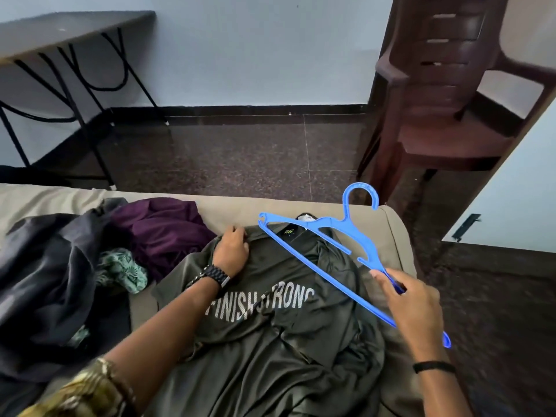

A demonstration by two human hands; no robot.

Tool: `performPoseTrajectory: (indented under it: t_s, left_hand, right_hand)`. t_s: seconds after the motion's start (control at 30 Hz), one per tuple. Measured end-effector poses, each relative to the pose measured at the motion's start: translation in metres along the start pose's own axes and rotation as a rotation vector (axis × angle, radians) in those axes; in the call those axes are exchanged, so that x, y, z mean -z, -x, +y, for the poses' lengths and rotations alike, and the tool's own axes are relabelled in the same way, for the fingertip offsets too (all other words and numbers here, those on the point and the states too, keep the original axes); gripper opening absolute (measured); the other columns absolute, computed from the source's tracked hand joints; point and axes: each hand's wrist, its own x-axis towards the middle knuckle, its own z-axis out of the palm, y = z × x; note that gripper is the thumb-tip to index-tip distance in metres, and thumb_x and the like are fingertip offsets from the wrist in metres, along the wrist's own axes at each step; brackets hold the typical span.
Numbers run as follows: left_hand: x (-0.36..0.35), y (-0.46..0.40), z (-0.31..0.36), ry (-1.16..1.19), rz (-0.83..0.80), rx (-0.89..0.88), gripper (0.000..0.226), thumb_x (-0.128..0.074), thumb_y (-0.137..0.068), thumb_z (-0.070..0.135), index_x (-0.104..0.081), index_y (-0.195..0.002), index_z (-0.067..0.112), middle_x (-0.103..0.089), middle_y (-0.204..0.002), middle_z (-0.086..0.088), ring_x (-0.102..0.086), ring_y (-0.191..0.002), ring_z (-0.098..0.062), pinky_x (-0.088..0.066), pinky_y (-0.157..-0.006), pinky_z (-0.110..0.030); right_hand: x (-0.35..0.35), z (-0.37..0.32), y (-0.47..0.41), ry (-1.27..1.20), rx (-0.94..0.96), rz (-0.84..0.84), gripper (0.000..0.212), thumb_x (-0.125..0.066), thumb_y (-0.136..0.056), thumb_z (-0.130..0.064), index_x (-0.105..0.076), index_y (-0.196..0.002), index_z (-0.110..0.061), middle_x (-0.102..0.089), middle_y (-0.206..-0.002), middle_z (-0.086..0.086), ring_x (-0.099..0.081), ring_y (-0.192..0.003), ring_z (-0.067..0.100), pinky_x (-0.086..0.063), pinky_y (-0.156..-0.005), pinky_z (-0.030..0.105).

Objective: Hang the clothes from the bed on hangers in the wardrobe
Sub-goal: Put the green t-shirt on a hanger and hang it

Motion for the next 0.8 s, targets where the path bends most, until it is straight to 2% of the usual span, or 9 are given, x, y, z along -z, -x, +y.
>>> performPoseTrajectory:
  t_s: [0.1, 0.17, 0.23, 0.3, 0.37, 0.43, 0.53, 0.67, 0.8]
  left_hand:
    - [0.005, -0.015, -0.002, 0.099, 0.048, 0.11, 0.016, -0.053, -0.089, 0.008, -0.061, -0.098, -0.003, -0.06, -0.108, -0.025, -0.055, -0.103, -0.039, -0.04, -0.088, -0.041]
    - [0.009, -0.022, -0.002, 0.235, 0.07, 0.228, 0.017, -0.054, -0.09, 0.014, -0.064, -0.093, 0.001, -0.066, -0.1, -0.023, -0.06, -0.098, -0.037, -0.046, -0.086, -0.039]
    - [0.013, -0.027, -0.003, 0.403, 0.101, 0.343, 0.02, -0.053, -0.09, 0.018, -0.064, -0.078, 0.008, -0.068, -0.087, -0.018, -0.066, -0.08, -0.034, -0.054, -0.074, -0.037]
    - [0.015, -0.03, -0.004, 0.494, 0.132, 0.411, 0.027, -0.051, -0.091, 0.021, -0.054, -0.065, 0.014, -0.061, -0.074, -0.012, -0.062, -0.055, -0.026, -0.052, -0.054, -0.029]
    - [0.016, -0.032, -0.005, 0.525, 0.138, 0.426, 0.028, -0.052, -0.09, 0.023, -0.052, -0.063, 0.017, -0.057, -0.067, -0.008, -0.054, -0.046, -0.017, -0.052, -0.052, -0.028]
    - [0.017, -0.034, -0.005, 0.55, 0.145, 0.422, 0.03, -0.056, -0.089, 0.025, -0.053, -0.06, 0.017, -0.056, -0.063, -0.005, -0.053, -0.046, -0.014, -0.057, -0.062, -0.034]
    - [0.018, -0.036, -0.006, 0.524, 0.131, 0.399, 0.03, -0.061, -0.085, 0.031, -0.054, -0.06, 0.016, -0.056, -0.059, -0.001, -0.059, -0.058, -0.022, -0.055, -0.073, -0.034]
    - [0.021, -0.038, -0.005, 0.474, 0.146, 0.364, 0.03, -0.063, -0.082, 0.029, -0.051, -0.058, 0.017, -0.057, -0.057, 0.004, -0.06, -0.074, -0.022, -0.044, -0.071, -0.029]
    - [0.026, -0.038, -0.002, 0.413, 0.105, 0.156, 0.011, -0.065, -0.082, 0.008, -0.057, -0.08, 0.016, -0.054, -0.067, 0.007, -0.054, -0.074, -0.014, -0.04, -0.073, -0.024]
  right_hand:
    - [0.006, 0.005, -0.001, 0.031, 0.033, -0.014, 0.017, -0.072, -0.082, -0.035, -0.073, -0.082, -0.018, -0.063, -0.063, 0.01, -0.056, -0.062, 0.036, -0.05, -0.058, 0.044]
    - [0.009, 0.006, -0.001, 0.007, 0.05, -0.026, 0.014, -0.073, -0.081, -0.034, -0.074, -0.083, -0.02, -0.065, -0.065, 0.008, -0.057, -0.062, 0.034, -0.05, -0.059, 0.044]
    - [0.011, 0.005, -0.001, -0.02, 0.078, -0.018, 0.01, -0.073, -0.08, -0.032, -0.074, -0.082, -0.022, -0.063, -0.061, 0.004, -0.054, -0.058, 0.03, -0.047, -0.055, 0.041]
    - [0.013, 0.007, -0.001, -0.056, 0.094, 0.01, 0.009, -0.075, -0.079, -0.03, -0.074, -0.081, -0.021, -0.062, -0.058, 0.0, -0.052, -0.055, 0.027, -0.045, -0.053, 0.039]
    - [0.015, 0.009, -0.002, -0.054, 0.105, 0.007, 0.01, -0.075, -0.078, -0.031, -0.074, -0.08, -0.021, -0.062, -0.059, -0.004, -0.053, -0.054, 0.024, -0.047, -0.051, 0.038]
    - [0.016, 0.009, -0.002, -0.051, 0.115, -0.024, 0.01, -0.075, -0.078, -0.03, -0.075, -0.081, -0.021, -0.065, -0.061, -0.005, -0.056, -0.055, 0.024, -0.05, -0.053, 0.039]
    - [0.013, 0.007, -0.002, -0.067, 0.116, -0.054, 0.008, -0.077, -0.077, -0.025, -0.076, -0.082, -0.021, -0.068, -0.064, -0.004, -0.059, -0.057, 0.023, -0.052, -0.057, 0.041]
    - [0.011, 0.005, -0.002, -0.042, 0.129, -0.045, 0.009, -0.077, -0.077, -0.025, -0.077, -0.085, -0.02, -0.069, -0.067, -0.003, -0.059, -0.057, 0.023, -0.051, -0.057, 0.041]
    - [0.01, 0.004, -0.001, 0.029, 0.152, -0.039, 0.009, -0.078, -0.078, -0.025, -0.077, -0.085, -0.018, -0.066, -0.062, -0.004, -0.054, -0.054, 0.022, -0.049, -0.053, 0.039]
